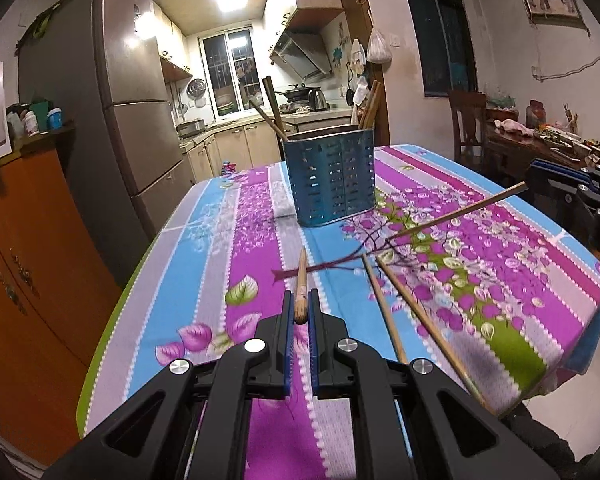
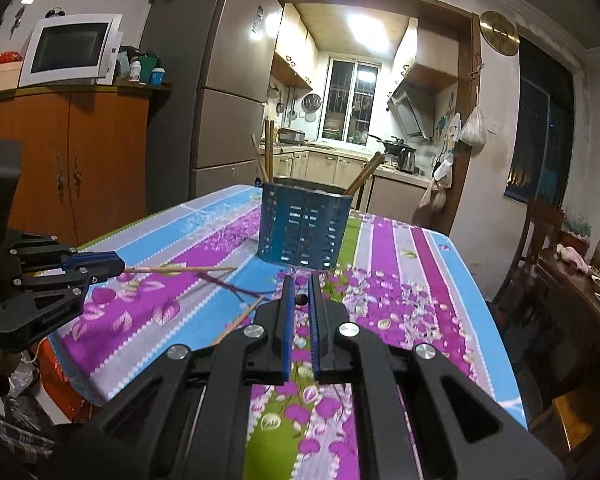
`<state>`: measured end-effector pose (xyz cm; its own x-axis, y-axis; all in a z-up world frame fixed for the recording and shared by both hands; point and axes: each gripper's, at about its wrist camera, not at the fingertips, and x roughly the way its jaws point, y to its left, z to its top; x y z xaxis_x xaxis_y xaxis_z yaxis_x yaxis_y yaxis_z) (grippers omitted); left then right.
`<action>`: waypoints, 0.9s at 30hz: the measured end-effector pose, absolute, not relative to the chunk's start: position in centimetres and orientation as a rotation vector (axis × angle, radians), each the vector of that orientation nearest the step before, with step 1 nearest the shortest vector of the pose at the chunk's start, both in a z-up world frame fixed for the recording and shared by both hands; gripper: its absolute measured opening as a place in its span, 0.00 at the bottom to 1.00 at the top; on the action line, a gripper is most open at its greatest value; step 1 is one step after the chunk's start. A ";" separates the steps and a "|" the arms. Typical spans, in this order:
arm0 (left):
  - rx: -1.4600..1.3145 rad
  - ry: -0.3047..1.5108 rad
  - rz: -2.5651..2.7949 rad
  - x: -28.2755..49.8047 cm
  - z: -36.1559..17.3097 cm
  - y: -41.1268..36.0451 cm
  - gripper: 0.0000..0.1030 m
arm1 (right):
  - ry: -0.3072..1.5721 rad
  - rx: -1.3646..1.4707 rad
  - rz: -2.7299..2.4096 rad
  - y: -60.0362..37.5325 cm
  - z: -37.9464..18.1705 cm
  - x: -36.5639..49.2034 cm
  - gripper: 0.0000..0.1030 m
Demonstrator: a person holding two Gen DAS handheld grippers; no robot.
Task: Organize utensils
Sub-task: 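Lift the left tool's chopstick over the blue holder while the right tool carries its own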
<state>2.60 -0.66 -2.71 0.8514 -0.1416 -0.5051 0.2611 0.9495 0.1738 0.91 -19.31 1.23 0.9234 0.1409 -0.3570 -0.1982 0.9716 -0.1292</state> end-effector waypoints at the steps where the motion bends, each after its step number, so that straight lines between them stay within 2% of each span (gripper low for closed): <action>1: 0.239 0.513 -0.217 3.0 -2.5 -0.6 0.07 | 0.351 -0.161 0.175 -19.5 1.5 1.2 0.05; 15: 0.154 0.514 -0.312 8.7 2.9 0.0 0.07 | 0.322 -0.118 0.214 -20.8 5.2 6.3 0.05; 27: 0.139 0.408 -0.340 10.8 8.2 -0.4 0.07 | 0.286 -0.120 0.231 -20.9 7.4 9.0 0.05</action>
